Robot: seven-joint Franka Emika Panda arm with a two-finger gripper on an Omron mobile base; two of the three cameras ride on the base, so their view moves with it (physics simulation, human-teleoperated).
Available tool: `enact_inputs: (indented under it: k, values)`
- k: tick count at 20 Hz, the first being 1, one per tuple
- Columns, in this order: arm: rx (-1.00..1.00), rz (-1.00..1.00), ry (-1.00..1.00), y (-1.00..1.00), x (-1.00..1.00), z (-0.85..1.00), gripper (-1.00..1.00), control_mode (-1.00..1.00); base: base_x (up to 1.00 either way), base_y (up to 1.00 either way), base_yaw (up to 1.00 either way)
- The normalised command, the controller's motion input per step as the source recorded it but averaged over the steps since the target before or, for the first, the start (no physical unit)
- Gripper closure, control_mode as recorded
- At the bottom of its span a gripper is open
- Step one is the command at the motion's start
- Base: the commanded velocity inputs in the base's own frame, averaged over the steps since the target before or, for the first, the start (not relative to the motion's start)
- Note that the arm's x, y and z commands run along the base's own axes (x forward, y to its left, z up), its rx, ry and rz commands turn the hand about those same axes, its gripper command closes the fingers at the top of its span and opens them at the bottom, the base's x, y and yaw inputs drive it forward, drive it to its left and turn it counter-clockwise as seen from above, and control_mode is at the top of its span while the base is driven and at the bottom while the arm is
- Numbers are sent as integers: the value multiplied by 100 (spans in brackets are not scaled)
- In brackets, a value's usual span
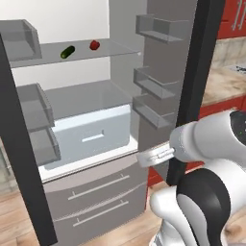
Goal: Gather the bell pepper and cucumber from the fridge and place them on a tray on the dining counter. Then gather the chicken drumstick and steak from the fridge and place them on the other tray.
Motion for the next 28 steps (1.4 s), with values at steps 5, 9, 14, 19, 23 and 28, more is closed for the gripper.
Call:
enact_inputs:
  k: [5, 9, 14, 19, 23, 28]
  values:
    - [0, 0, 0, 0, 0, 0, -100, 100, 39, -22, 13]
    - [0, 0, 0, 0, 0, 0, -100, 100, 43, -18, 14]
    - [0, 0, 0, 0, 0, 0, -100, 100, 61, -2, 9]
    - [0, 0, 0, 0, 0, 0, -100, 100, 49, -13, 9]
    - [0, 0, 0, 0, 0, 0, -100, 100, 45, -14, 10]
    - [0, 0, 0, 0, 0, 0, -100, 100, 48, -9, 11]
